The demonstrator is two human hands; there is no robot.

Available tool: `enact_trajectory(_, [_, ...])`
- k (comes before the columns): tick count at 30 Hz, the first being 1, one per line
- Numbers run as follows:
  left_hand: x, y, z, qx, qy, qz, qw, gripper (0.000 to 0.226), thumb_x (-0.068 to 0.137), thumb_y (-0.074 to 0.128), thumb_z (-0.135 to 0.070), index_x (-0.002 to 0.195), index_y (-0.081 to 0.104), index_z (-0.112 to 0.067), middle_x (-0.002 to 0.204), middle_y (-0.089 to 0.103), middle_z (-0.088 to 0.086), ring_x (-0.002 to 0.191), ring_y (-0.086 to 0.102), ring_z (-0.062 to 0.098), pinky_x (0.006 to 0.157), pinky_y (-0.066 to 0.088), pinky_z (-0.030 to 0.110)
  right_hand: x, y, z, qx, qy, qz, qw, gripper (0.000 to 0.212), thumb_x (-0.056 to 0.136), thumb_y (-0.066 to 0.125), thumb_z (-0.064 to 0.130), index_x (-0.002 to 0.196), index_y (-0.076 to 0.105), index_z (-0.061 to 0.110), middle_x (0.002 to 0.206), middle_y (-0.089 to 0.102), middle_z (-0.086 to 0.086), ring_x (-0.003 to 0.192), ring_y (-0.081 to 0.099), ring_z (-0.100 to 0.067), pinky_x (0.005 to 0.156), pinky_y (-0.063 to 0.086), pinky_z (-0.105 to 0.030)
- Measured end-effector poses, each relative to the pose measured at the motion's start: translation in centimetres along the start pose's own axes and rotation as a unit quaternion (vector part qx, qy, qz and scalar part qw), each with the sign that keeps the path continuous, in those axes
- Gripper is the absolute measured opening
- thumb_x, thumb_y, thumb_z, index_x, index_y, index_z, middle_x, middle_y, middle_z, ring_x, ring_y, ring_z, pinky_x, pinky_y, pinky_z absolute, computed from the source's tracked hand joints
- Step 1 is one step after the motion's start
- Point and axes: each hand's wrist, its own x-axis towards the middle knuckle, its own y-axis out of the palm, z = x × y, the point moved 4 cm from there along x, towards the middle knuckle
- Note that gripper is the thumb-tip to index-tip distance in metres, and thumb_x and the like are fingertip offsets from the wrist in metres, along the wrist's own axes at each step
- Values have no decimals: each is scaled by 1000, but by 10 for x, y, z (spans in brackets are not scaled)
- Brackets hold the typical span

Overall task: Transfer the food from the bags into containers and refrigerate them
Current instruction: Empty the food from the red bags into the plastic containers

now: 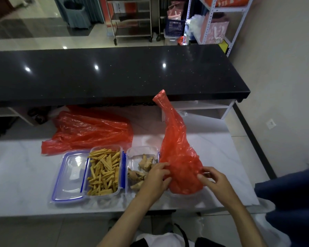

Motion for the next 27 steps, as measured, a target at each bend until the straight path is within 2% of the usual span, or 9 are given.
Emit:
enact_trajectory(4, [-3, -5, -2, -54, 10, -25, 998, 20, 101, 62, -28, 118, 70, -22, 130, 58, -17, 123, 49, -2, 112, 46, 31, -2, 3, -3, -77, -18, -23, 997, 11, 83, 84, 23, 91, 76, 24, 91, 74, 11, 88, 70, -3, 78, 57, -25])
enact_trajectory(8, [-14, -3, -14, -64, 24, 86, 994, 72, 89, 61, -75, 147, 50, -33, 151, 41, -21, 138, 33, -6, 116, 30, 21, -3, 3, 15, -26, -26, -34, 999, 12, 88, 76, 9, 77, 73, 13, 76, 73, -1, 77, 70, -16, 71, 58, -26])
enact_trajectory(10, [-14, -2, -21, -54, 35, 78, 995, 81, 83, 66, -76, 149, 49, -33, 154, 40, -18, 141, 32, -3, 119, 28, 23, -3, 7, 26, 18, -30, -29, 999, 12, 90, 73, 8, 79, 70, 7, 76, 72, -5, 76, 70, -18, 69, 59, -26])
enact_trajectory(13, [-10, 0, -21, -35, 39, -23, 998, 71, 86, 77, -53, 148, 53, -26, 157, 36, -12, 145, 26, 1, 126, 29, 37, -4, 14, 34, 61, -39, -44, 996, 7, 91, 73, 11, 86, 70, 9, 81, 74, -2, 82, 72, -16, 72, 60, -27])
enact_trajectory(15, [-10, 3, -16, -19, 3, -73, 997, 78, 86, 78, -43, 153, 43, -25, 165, 20, -8, 152, 16, 8, 128, 23, 43, -5, 14, 27, 55, -47, -55, 996, 8, 90, 75, 9, 94, 71, 14, 90, 75, 3, 92, 72, -16, 83, 61, -31])
enact_trajectory(18, [-17, 11, -13, 42, -63, -75, 994, 95, 82, 75, -54, 159, 22, -34, 170, -12, -4, 159, -7, 23, 128, 12, 49, -3, 9, 2, -31, -50, -47, 997, 53, 82, 85, 27, 128, 60, 36, 129, 63, 17, 121, 59, -5, 104, 49, -35])
enact_trajectory(21, [-23, 25, -14, 57, -136, -14, 989, 125, 73, 61, -88, 161, -15, -43, 163, -42, 3, 153, -31, 28, 125, -3, 49, 1, 7, -19, -67, 6, -2, 998, 101, 69, 87, 56, 151, 29, 52, 157, 30, 20, 141, 34, -7, 113, 36, -42])
enact_trajectory(24, [-27, 43, -17, 89, -139, 55, 985, 130, 74, 48, -95, 156, -33, -35, 157, -50, 11, 149, -40, 31, 128, -7, 49, -2, 26, -16, -48, -14, 78, 996, 91, 79, 72, 66, 154, 20, 54, 161, 29, 18, 147, 34, -6, 120, 35, -43])
enact_trajectory(27, [-27, 49, -20, 107, -122, 62, 985, 110, 88, 42, -85, 162, -19, -31, 164, -39, 8, 150, -39, 28, 130, -7, 49, -10, 36, -2, -58, -45, 90, 993, 68, 94, 52, 63, 154, 25, 47, 151, 43, 22, 133, 39, 17, 117, 37, -32])
